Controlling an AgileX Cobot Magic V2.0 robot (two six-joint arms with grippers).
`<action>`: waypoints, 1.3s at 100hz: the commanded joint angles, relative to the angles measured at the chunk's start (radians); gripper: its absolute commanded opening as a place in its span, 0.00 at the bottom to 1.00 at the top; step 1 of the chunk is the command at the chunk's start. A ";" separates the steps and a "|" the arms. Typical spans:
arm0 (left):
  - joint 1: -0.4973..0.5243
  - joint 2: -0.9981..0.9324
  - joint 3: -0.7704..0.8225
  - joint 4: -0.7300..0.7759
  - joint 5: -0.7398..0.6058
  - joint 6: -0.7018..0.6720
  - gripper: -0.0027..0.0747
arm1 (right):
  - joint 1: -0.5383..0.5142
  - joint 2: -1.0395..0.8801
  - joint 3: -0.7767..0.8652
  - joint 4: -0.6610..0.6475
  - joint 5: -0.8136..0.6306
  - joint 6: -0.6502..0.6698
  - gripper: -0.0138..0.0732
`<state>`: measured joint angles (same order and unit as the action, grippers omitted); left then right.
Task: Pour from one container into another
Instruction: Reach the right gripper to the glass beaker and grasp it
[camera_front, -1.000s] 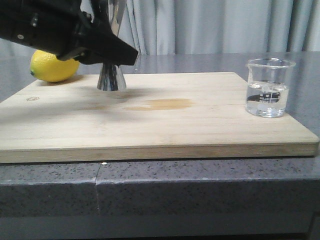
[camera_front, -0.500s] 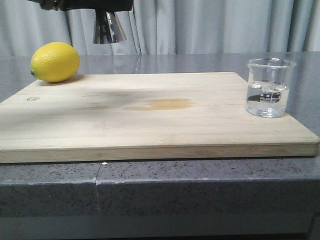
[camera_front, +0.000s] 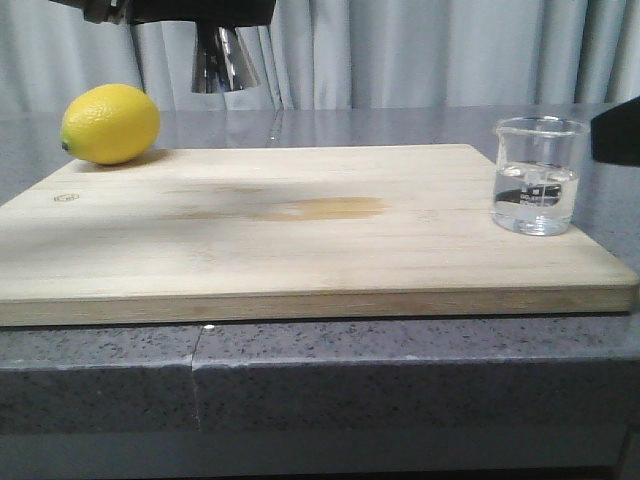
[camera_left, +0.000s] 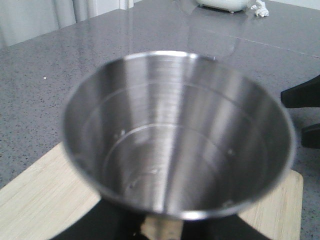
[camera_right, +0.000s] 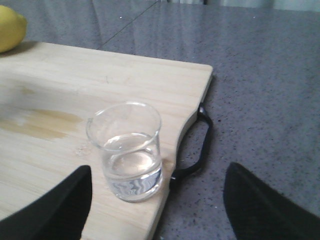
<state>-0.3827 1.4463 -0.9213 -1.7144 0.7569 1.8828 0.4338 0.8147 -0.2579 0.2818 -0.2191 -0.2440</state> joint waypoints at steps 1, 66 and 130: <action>-0.009 -0.039 -0.027 -0.049 0.046 -0.013 0.01 | 0.031 0.041 -0.024 -0.004 -0.131 0.004 0.73; -0.009 -0.039 -0.027 -0.042 0.061 -0.013 0.01 | 0.059 0.379 -0.024 -0.070 -0.546 0.004 0.73; -0.009 -0.039 -0.027 -0.031 0.062 -0.013 0.01 | 0.059 0.483 -0.024 -0.147 -0.659 0.021 0.26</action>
<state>-0.3827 1.4463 -0.9213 -1.6917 0.7686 1.8759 0.4917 1.3121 -0.2579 0.1596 -0.7918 -0.2251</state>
